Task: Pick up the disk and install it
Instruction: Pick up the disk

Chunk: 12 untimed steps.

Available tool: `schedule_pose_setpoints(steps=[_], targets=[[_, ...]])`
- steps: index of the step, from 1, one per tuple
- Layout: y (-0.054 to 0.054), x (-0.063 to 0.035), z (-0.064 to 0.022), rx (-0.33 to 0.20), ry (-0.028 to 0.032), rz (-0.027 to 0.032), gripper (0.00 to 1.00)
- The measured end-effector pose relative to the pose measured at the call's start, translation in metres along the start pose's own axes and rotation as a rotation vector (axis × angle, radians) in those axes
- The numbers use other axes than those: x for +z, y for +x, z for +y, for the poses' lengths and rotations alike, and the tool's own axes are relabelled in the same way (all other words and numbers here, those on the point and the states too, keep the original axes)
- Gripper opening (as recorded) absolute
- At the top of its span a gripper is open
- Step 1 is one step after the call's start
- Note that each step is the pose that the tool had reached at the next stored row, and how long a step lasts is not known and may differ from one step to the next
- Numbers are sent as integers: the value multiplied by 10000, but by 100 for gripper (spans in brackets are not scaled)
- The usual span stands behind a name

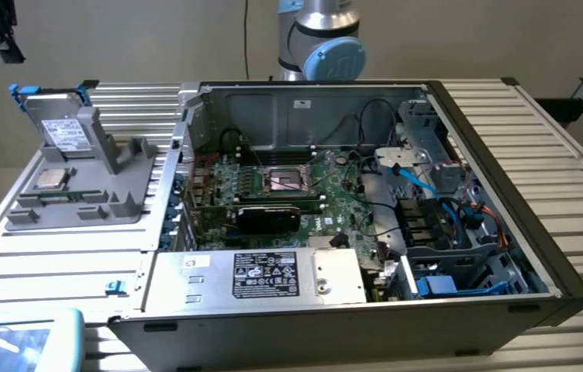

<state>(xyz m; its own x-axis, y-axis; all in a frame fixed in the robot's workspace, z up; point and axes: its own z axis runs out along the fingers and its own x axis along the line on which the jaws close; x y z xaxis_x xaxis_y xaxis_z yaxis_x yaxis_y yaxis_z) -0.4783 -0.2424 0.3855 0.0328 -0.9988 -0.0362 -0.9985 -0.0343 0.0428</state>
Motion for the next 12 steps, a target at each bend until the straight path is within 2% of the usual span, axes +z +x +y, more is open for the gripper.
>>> schedule_pose_setpoints(steps=[2, 3, 4, 6, 9, 11, 12], targets=[[0, 0, 0, 0, 0, 0, 12], [0, 0, 0, 0, 0, 0, 18], [0, 0, 0, 0, 0, 0, 18], [0, 0, 0, 0, 0, 0, 31], [0, 0, 0, 0, -1, 0, 37], [-1, 11, 0, 0, 0, 4, 49], [-9, 25, -2, 0, -2, 28, 49]])
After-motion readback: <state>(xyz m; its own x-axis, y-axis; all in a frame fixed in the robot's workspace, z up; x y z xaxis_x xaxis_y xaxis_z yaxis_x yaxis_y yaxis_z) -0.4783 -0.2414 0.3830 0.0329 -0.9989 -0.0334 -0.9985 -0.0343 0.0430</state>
